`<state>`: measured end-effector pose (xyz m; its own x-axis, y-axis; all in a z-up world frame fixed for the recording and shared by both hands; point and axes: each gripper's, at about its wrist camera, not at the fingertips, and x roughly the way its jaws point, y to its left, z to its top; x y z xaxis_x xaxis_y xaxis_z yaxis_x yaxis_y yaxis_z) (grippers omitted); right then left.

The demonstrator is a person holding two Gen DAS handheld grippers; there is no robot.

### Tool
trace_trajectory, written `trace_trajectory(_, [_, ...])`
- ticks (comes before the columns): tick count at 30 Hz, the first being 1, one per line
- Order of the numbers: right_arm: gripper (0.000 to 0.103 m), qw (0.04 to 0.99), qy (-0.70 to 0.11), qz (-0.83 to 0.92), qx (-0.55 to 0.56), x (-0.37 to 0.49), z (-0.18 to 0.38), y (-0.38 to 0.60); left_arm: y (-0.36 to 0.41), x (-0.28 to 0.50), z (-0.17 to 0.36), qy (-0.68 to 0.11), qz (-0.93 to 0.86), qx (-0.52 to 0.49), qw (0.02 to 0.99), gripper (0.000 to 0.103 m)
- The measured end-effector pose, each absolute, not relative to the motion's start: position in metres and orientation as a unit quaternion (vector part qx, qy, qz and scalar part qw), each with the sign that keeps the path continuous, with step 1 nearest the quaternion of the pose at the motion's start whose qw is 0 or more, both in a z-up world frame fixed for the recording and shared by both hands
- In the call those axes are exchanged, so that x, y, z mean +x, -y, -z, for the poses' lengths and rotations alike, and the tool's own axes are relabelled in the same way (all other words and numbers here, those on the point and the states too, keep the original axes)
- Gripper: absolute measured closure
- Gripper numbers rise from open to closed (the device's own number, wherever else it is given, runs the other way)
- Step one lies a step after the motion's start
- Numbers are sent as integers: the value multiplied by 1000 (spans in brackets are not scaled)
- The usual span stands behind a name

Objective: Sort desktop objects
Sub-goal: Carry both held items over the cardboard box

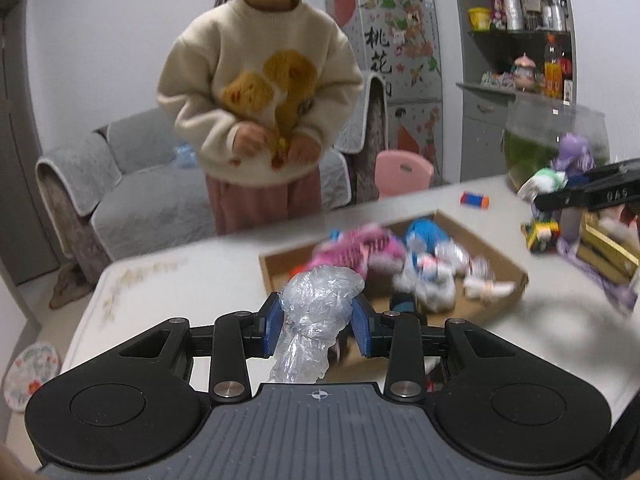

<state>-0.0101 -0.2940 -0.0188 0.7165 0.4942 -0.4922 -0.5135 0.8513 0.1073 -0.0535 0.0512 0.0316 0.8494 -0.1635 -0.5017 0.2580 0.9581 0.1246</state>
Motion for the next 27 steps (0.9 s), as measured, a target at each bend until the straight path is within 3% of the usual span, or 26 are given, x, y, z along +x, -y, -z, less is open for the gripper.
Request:
trace_trajectory(6, [47, 913, -279, -297, -27, 27, 19, 267, -20, -5, -36, -254, 143, 98, 952, 60])
trace_trajectory(15, [47, 891, -329, -310, -46, 73, 54, 238, 15, 52, 7, -301, 176, 92, 933, 60])
trace_trajectory(27, [47, 876, -373, -298, -67, 85, 89, 226, 10, 75, 50, -347, 187, 79, 916, 60])
